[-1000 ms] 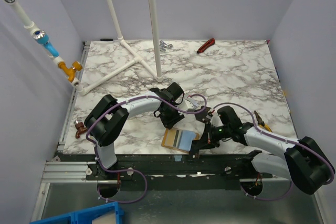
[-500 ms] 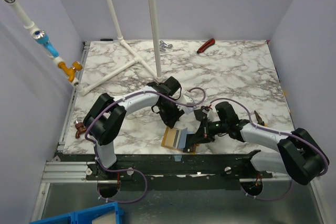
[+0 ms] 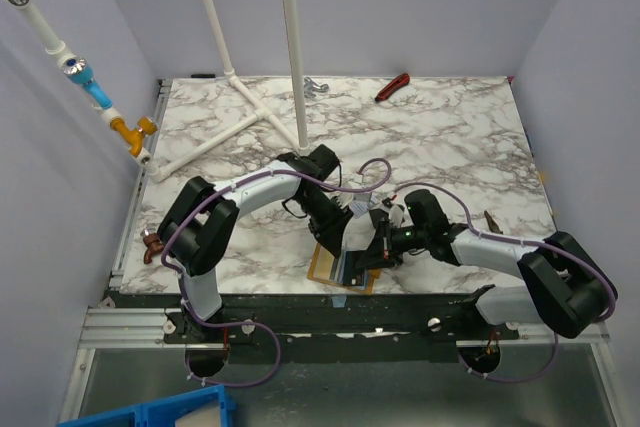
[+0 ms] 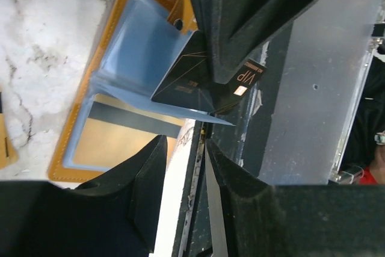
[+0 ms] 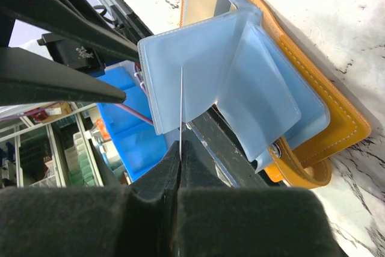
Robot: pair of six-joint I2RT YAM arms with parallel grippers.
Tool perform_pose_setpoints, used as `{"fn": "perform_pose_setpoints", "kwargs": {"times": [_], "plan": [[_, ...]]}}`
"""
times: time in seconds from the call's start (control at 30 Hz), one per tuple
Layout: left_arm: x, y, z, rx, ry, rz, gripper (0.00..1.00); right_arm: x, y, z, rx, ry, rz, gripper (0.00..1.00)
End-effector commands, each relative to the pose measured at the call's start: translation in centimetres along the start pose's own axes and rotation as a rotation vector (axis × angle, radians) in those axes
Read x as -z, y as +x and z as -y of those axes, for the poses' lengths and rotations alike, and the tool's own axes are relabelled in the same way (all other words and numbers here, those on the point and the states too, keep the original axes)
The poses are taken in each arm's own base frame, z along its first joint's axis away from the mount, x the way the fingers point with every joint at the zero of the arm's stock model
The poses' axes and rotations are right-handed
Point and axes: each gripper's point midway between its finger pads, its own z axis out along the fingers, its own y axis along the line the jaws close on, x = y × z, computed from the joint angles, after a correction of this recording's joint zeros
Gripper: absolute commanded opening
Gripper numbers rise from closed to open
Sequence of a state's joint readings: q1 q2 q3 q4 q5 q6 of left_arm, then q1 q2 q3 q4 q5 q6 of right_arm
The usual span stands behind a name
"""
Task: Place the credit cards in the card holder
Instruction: Turn over the card slot in the card holder.
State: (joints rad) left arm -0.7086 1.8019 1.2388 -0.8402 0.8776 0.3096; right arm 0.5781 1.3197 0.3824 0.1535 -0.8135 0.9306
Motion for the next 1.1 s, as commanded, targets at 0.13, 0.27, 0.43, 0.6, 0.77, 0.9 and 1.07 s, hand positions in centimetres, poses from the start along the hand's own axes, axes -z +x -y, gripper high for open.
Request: {"fn": "perform_pose_setpoints", "kwargs": {"times": [0.13,0.27,0.43,0.6,0.77,0.9,1.07], "plan": [[-0.3,-1.1,1.6,0.02,0.123,0.034,0.33,-0.1,-0.1,-0.5,0.026,-0.014,-0.008,0.01],[-0.5,-1.3,1.6,0.034,0.142,0.032,0.33,-0.5,-0.5,-0.8,0.03,-0.023,-0.015,0.01],[-0.6,-0.8,1.1,0.038,0.121,0.022,0.33,-1.2,-0.7,-1.0,0.044,-0.016,-0.031,0.01],[-0.8,-0.4,-0.2,0.034,0.059,0.007,0.32,-1.5,-0.4,-0.6,0.036,-0.013,-0.036,0.01],[-0.6,-0.4,-1.7,0.028,-0.016,0.0,0.3,-1.4,-0.3,-0.5,0.037,-0.005,-0.038,0.01],[-0.6,-0.3,-2.2,0.049,-0.046,-0.011,0.28,-0.8,-0.4,-0.9,0.063,0.014,-0.025,0.01],[-0.5,-0.3,-2.8,0.061,-0.072,-0.012,0.27,-0.4,-0.2,-1.0,0.066,0.02,-0.018,0.01]]}}
